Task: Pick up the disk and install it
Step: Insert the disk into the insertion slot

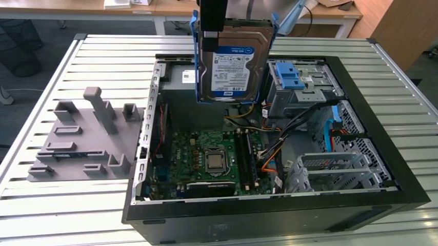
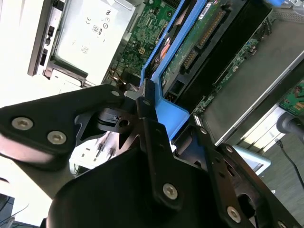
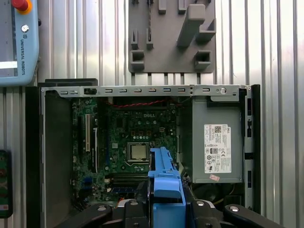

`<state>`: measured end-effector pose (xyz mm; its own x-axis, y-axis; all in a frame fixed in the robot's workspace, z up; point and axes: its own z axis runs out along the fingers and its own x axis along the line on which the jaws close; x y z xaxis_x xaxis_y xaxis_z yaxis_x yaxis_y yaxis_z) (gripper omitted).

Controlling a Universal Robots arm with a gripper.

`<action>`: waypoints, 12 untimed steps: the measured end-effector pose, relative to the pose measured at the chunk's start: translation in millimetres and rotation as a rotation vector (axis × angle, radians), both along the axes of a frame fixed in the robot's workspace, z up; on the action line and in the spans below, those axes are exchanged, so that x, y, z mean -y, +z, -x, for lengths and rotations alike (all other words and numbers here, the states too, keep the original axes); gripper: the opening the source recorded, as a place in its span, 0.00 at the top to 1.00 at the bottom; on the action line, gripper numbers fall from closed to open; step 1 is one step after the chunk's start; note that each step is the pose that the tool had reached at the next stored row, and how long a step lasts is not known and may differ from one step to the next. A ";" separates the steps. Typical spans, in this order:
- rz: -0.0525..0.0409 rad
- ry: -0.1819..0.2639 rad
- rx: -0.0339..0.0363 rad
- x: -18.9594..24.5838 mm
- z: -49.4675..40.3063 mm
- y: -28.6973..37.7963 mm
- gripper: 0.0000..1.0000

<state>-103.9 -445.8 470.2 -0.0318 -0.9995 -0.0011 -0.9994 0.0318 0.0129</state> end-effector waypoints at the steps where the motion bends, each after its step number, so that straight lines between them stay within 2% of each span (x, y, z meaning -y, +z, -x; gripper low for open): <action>1: 0.0000 0.000 0.0000 0.6 0.0 0.0 0.64; 12: 0.0000 0.000 0.0000 1.4 0.0 0.0 0.64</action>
